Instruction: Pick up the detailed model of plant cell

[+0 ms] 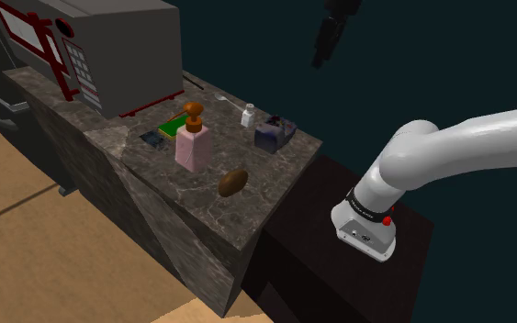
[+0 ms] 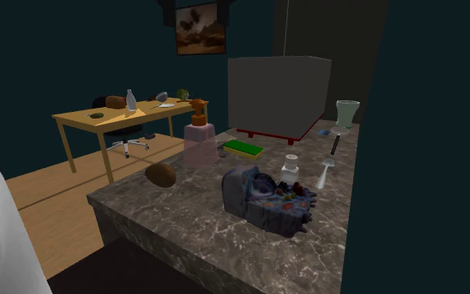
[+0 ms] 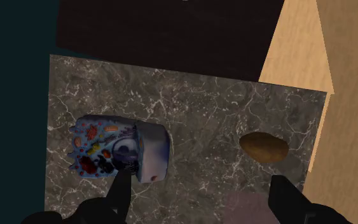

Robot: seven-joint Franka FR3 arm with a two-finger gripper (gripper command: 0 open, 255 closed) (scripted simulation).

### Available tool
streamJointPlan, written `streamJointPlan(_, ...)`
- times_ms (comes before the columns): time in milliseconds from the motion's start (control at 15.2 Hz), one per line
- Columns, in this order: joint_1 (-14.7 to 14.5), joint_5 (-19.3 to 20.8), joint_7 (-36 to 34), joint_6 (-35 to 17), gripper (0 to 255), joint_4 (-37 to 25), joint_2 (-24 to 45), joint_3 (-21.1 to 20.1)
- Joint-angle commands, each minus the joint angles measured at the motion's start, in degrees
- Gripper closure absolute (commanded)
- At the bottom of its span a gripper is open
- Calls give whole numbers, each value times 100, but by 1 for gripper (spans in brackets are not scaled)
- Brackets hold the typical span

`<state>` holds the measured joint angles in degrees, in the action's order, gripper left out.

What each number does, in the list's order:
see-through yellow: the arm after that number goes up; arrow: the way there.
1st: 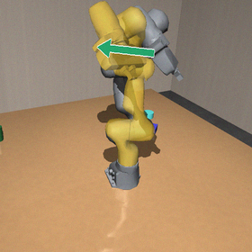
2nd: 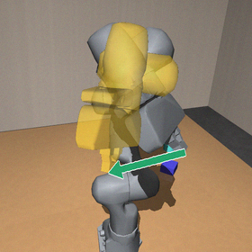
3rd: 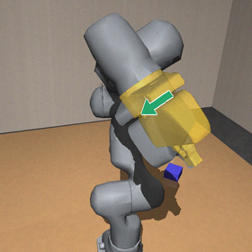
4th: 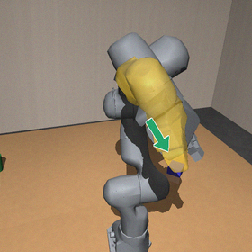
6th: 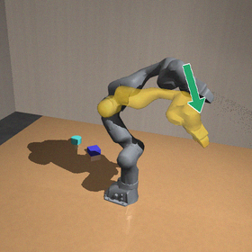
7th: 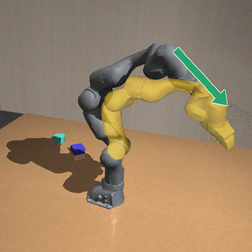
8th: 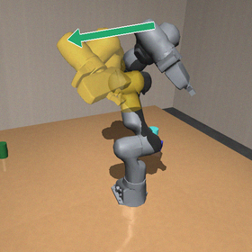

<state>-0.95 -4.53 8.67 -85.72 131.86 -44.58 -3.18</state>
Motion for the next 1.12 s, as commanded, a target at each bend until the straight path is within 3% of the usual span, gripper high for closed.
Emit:
streamJointPlan(0, 0, 0, 0, 0, 0, 0, 0, 0)
streamJointPlan(528, 111, 386, -580, -1529, 0, 1107, 506, -690)
streamJointPlan(1056, 445, 1087, -1468, -3101, 0, 1733, 1665, -1373)
